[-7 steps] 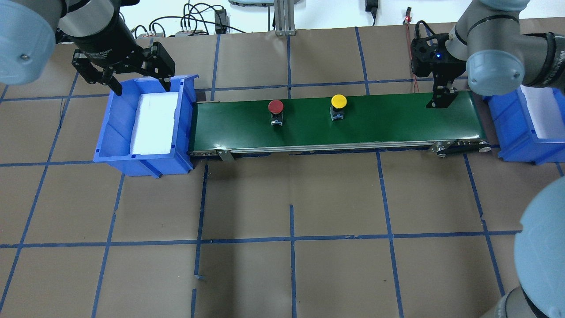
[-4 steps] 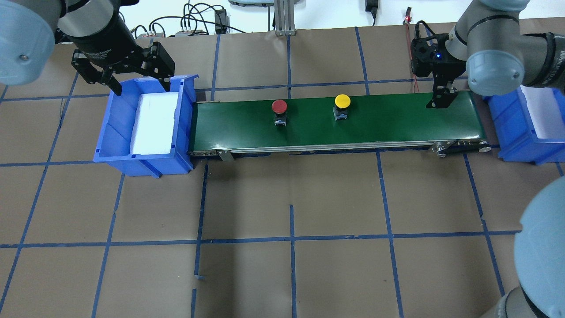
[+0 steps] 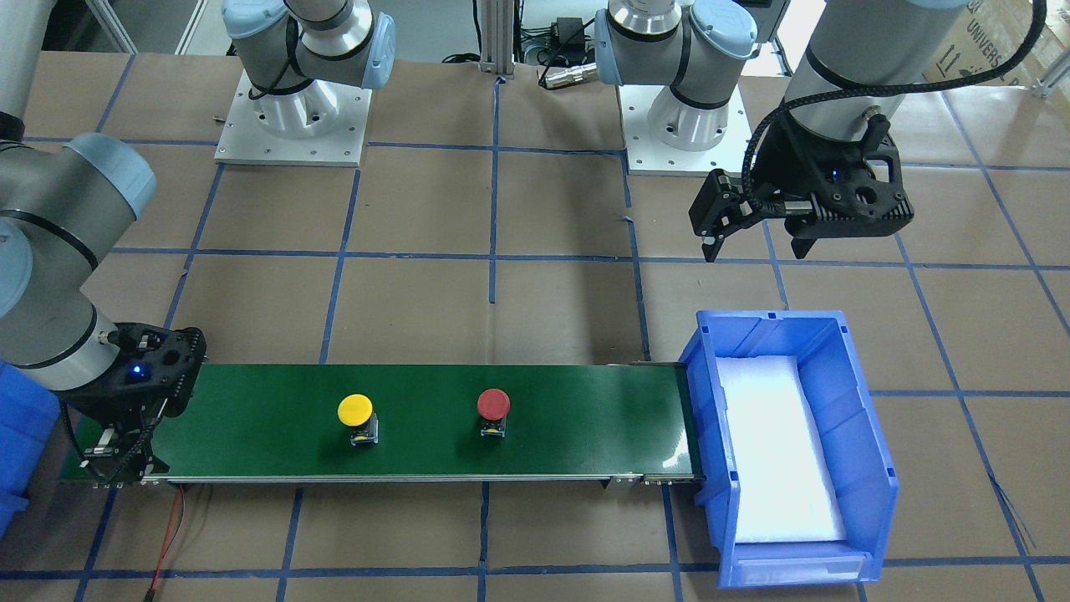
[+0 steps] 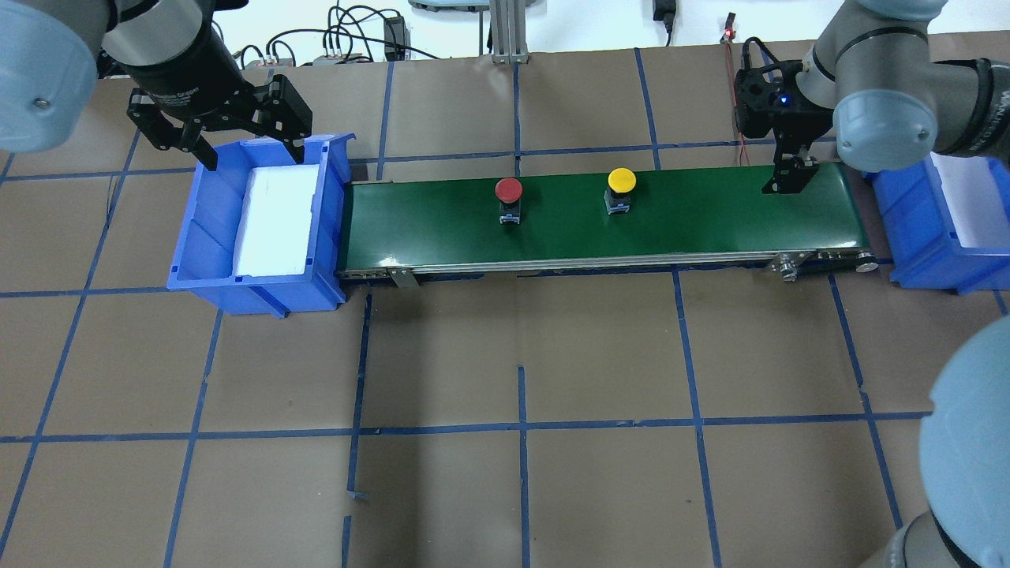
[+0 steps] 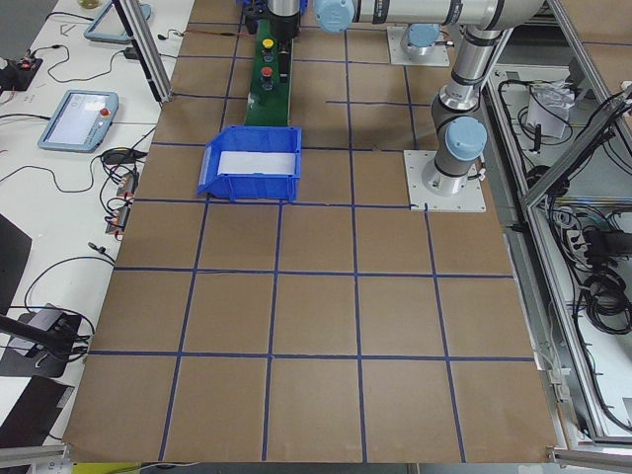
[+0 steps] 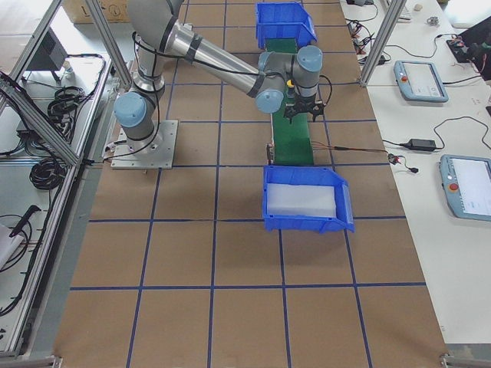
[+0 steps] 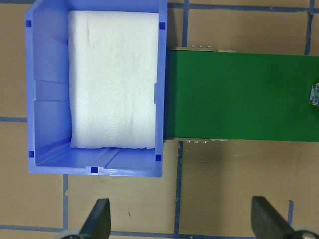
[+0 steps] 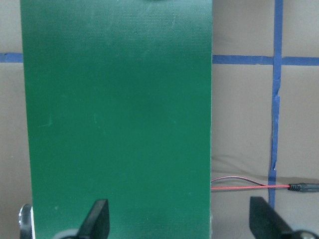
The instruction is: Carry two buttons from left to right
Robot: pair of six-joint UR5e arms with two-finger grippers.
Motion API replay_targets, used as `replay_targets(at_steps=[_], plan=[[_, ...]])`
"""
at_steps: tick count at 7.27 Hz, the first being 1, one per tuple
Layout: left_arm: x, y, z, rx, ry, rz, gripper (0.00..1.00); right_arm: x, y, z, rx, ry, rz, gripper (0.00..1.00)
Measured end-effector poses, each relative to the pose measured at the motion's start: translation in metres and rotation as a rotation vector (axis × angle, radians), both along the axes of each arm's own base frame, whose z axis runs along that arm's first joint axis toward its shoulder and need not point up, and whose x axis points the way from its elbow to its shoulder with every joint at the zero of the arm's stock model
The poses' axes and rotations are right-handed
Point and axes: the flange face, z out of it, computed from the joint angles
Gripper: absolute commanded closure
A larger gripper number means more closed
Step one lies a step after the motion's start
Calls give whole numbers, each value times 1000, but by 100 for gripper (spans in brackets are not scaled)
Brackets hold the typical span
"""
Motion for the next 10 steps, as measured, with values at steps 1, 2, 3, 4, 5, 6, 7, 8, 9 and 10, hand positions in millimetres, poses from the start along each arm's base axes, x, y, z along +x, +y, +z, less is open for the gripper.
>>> replay_targets(at_steps=[1, 2, 3, 4, 5, 6, 7, 8, 9, 10], plan=[[0, 0, 0, 1, 0, 0, 0, 0, 0, -1, 2, 1, 0, 0], [0, 0, -1, 4, -1, 0, 0, 0, 0, -1, 3, 2, 0, 0], [0, 1, -1, 8, -1, -1, 0, 0, 0, -1, 3, 3, 0, 0], [0, 1, -1, 11, -2, -2, 0, 0, 0, -1, 2, 3, 0, 0], [0, 1, -1, 11, -2, -3, 0, 0, 0, 0, 1, 4, 0, 0], [0, 1, -1, 11, -3, -3, 0, -1, 0, 0, 3, 6, 0, 0], [0, 2, 0, 10, -3, -3, 0, -1, 0, 0, 5, 10, 0, 0], [0, 3, 1, 9, -4, -3, 0, -2, 0, -1, 7, 15, 0, 0], [0, 3, 1, 9, -4, -3, 0, -2, 0, -2, 10, 17, 0, 0], [0, 4, 2, 9, -3, -3, 0, -2, -1, -3, 10, 21, 0, 1]])
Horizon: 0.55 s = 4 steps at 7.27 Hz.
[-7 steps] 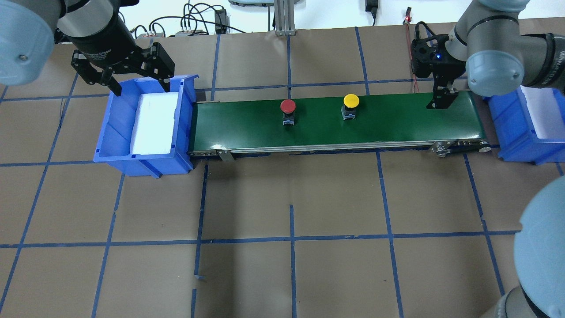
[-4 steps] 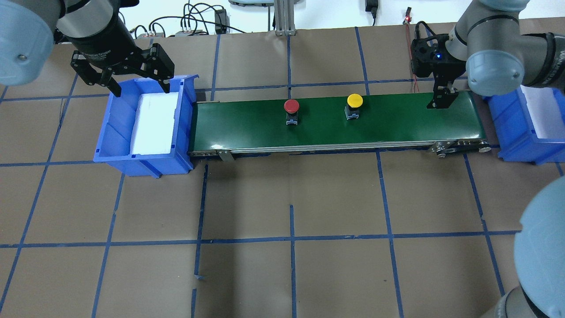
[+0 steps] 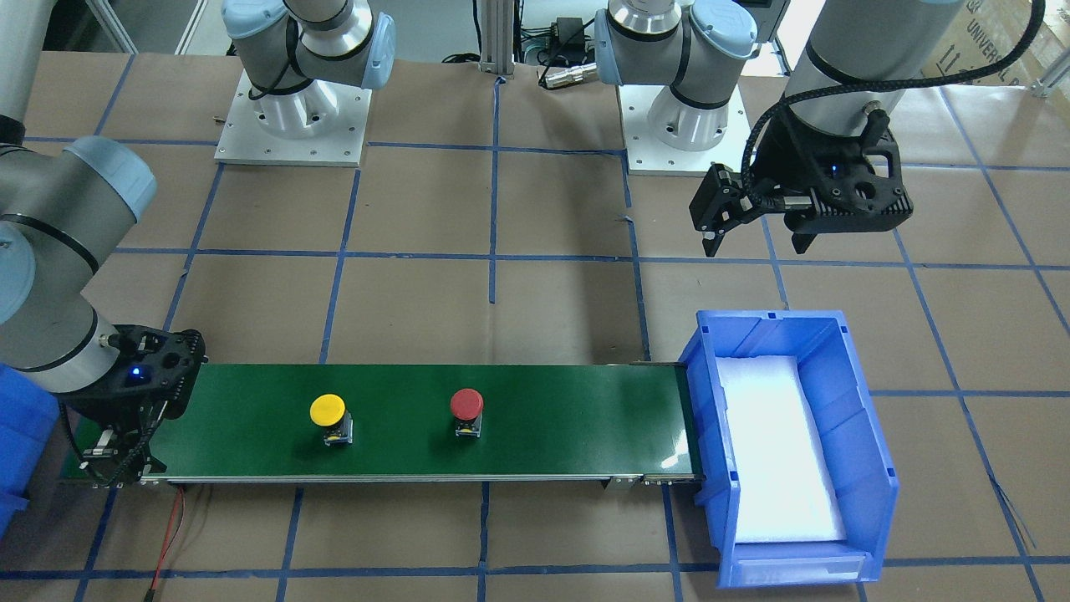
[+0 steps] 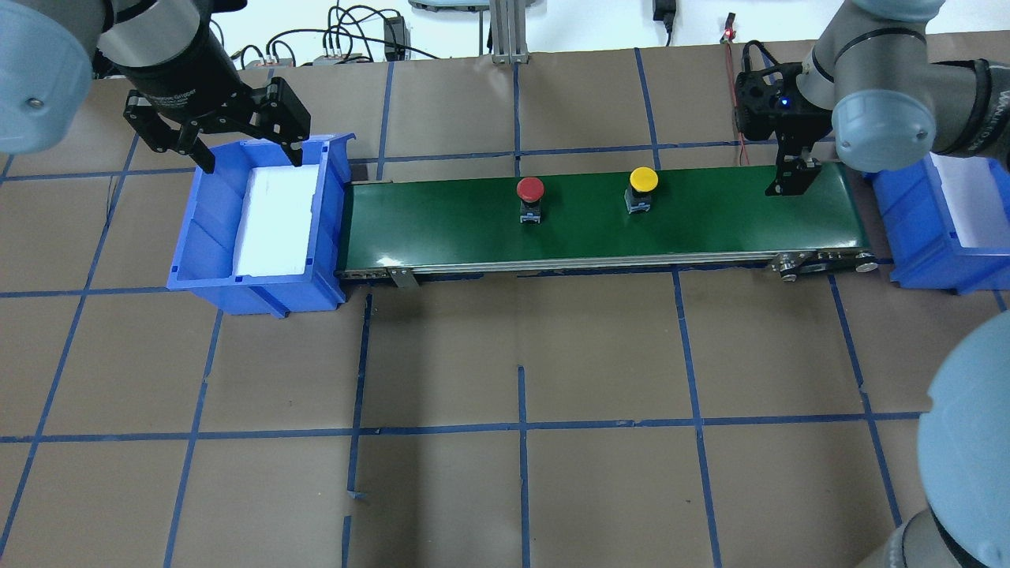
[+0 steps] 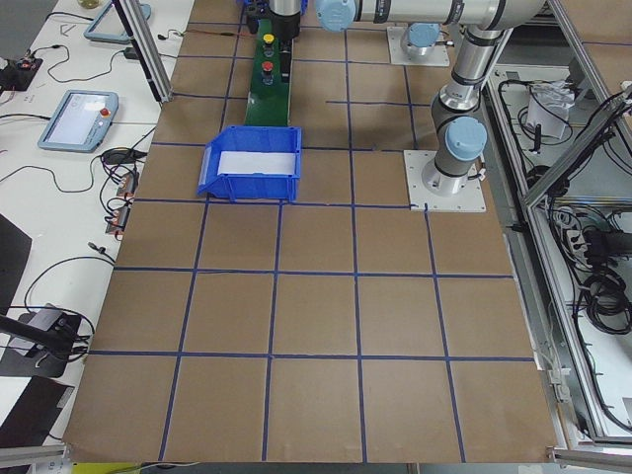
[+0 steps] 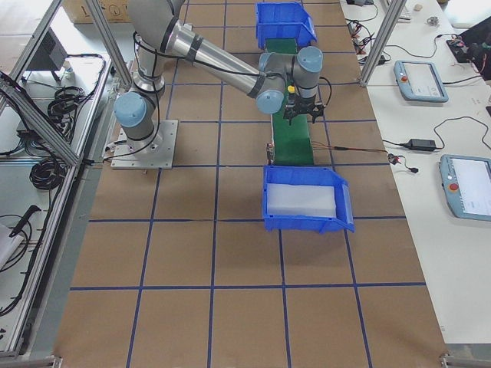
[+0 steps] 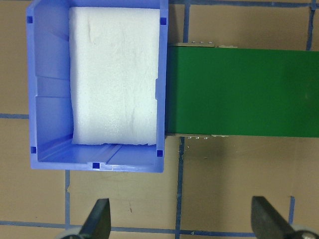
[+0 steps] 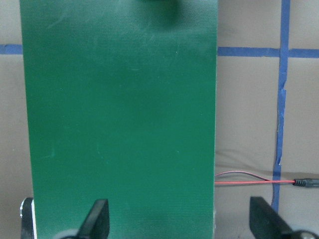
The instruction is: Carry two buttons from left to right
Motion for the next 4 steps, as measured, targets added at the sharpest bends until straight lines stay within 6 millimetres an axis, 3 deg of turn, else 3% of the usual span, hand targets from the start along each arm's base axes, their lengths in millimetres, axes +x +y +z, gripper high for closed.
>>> replay_targets(at_steps=[4], plan=[[0, 1, 0, 1, 0, 0, 0, -1, -1, -1, 0, 6, -1, 1]])
